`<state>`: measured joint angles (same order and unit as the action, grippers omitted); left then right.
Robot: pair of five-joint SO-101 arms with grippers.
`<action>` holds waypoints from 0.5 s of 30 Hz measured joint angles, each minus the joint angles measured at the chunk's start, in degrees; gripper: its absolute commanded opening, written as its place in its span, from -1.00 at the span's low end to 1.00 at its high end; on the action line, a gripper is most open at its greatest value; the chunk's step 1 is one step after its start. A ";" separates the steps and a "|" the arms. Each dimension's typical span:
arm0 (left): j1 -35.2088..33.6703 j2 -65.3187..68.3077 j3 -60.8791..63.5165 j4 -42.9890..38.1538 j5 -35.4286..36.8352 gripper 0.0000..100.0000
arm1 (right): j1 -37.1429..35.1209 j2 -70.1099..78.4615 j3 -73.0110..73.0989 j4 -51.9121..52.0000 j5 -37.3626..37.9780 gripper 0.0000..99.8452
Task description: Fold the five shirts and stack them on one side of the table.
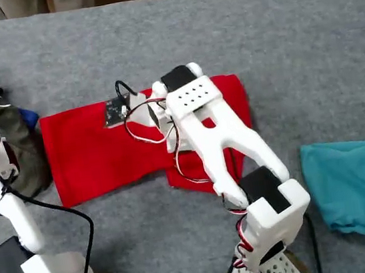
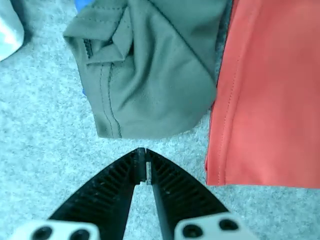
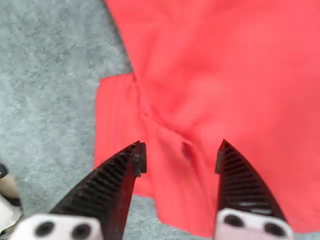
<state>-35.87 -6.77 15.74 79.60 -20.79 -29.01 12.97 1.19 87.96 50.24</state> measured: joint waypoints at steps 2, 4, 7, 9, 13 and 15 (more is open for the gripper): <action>0.00 0.00 0.53 -0.70 0.00 -0.96 | 0.00 0.00 1.67 -0.18 -0.09 -0.51; 0.00 0.00 0.79 -0.97 0.00 -0.96 | 0.00 0.00 3.08 -0.18 -0.26 -0.52; 0.00 0.00 0.88 -1.05 0.00 -0.96 | 0.97 0.35 4.66 -0.35 -0.26 -0.54; 0.00 0.00 0.97 -1.05 0.00 -0.96 | 2.11 1.93 4.66 -0.79 -0.26 -0.65; 0.00 0.00 1.05 -1.05 0.00 -0.96 | 5.01 6.77 4.66 -2.02 -0.26 -0.95; 0.00 0.00 1.05 -1.05 0.00 -0.96 | 6.07 8.97 3.96 -2.20 -0.26 -0.95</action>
<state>-35.87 -6.77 16.79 78.55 -20.79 -22.95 21.93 5.14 85.76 49.98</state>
